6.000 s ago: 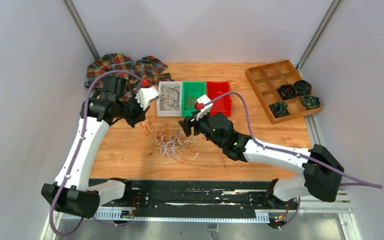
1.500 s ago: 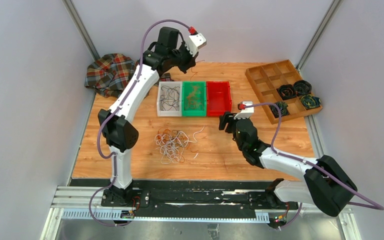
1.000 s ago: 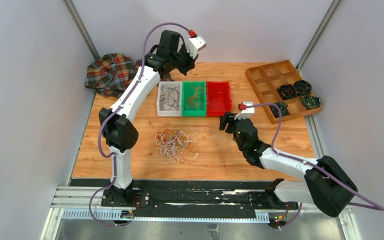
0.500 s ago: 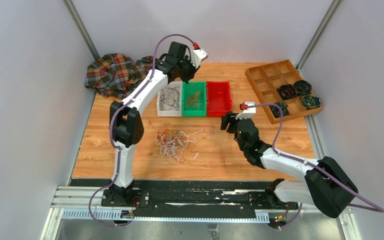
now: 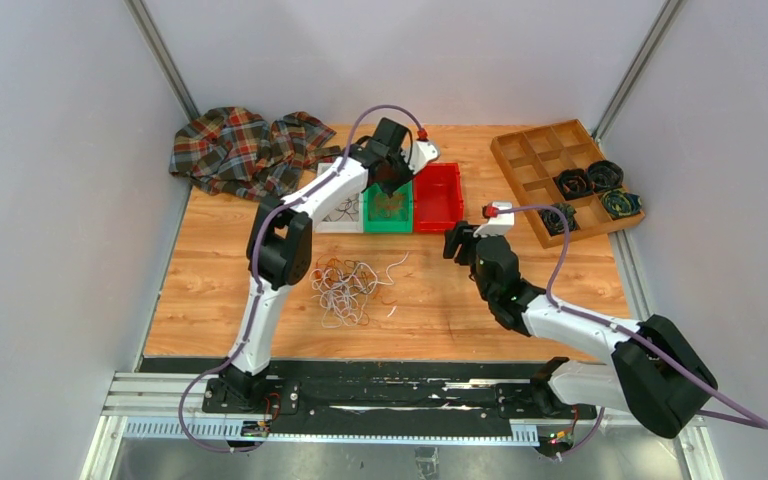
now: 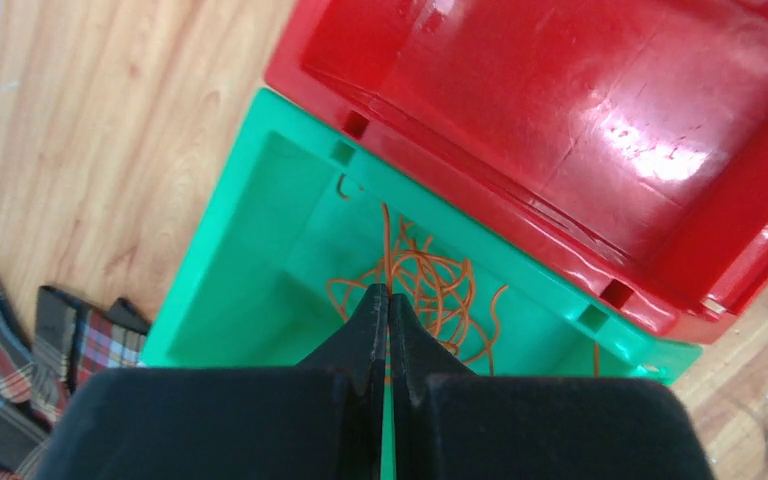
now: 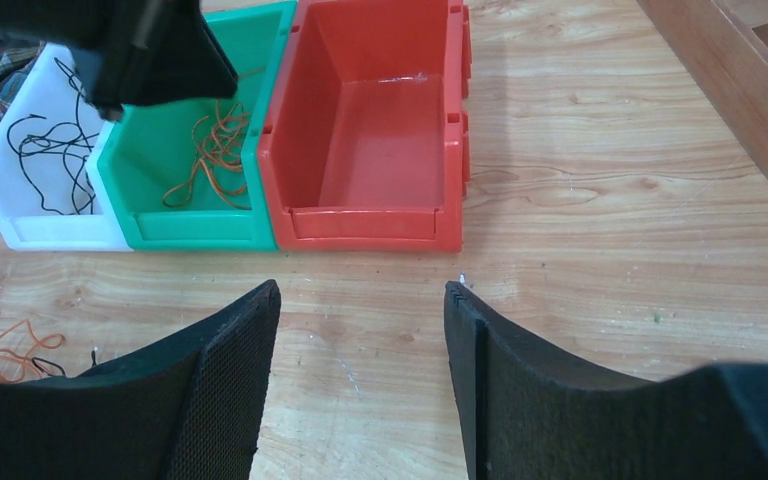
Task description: Untangle the cables
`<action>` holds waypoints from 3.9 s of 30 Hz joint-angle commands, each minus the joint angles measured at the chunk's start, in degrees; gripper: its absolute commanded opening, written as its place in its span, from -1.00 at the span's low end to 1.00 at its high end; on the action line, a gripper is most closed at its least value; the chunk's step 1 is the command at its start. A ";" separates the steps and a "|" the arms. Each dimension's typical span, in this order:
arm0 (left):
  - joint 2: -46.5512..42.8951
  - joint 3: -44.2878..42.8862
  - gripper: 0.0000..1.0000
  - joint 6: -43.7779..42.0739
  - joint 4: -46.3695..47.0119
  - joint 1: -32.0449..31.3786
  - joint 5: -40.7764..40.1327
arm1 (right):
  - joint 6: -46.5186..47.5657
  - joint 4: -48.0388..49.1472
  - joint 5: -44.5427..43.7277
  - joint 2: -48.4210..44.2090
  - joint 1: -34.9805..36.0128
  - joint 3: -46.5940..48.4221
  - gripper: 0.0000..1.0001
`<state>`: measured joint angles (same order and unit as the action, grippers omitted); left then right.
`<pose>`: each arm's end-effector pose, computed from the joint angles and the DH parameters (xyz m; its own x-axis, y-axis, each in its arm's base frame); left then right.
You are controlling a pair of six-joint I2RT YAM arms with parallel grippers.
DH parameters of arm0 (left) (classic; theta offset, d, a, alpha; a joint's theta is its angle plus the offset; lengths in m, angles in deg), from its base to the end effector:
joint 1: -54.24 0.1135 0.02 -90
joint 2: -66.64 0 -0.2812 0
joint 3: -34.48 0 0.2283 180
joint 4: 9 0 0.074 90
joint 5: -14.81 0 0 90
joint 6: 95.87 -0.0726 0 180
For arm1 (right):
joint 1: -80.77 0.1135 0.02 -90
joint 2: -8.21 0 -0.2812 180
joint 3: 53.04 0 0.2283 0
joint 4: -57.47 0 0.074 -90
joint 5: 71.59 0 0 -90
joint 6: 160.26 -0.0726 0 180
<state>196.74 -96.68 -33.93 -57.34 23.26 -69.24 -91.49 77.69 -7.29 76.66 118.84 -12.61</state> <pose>0.4493 -0.2785 0.2254 -0.2866 0.7178 -0.6345 0.8013 0.5427 0.2519 0.2213 0.1333 0.2489 -0.1783 0.2748 -0.9448 -0.1639 0.9385 0.3039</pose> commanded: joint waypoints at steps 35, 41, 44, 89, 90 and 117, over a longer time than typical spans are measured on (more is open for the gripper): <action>-40.63 23.10 0.96 -1.45 -26.92 8.90 3.34 | 6.45 -12.77 52.91 29.75 1.34 31.36 0.31; -43.08 24.43 0.96 -1.74 -26.76 13.16 3.09 | 8.88 -17.70 57.72 35.55 3.58 35.89 0.26; -43.78 24.26 0.96 -1.03 -26.71 14.49 3.16 | 8.78 -18.06 57.86 36.73 4.23 35.53 0.24; -60.50 41.84 0.95 -25.59 -23.94 16.95 43.16 | -1.43 -10.22 65.42 17.51 9.04 35.37 -0.99; -60.68 41.76 0.94 -26.39 -23.94 16.81 43.37 | -1.68 -10.16 65.95 17.31 9.12 35.78 -0.99; -64.86 41.77 -0.78 -16.31 -24.03 14.06 48.68 | -4.62 -5.95 61.44 12.57 10.63 35.16 -0.55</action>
<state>132.77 -52.46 -55.87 -81.43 37.60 -22.53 -95.12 68.21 58.20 91.78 128.76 23.94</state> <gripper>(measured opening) 0.212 0.099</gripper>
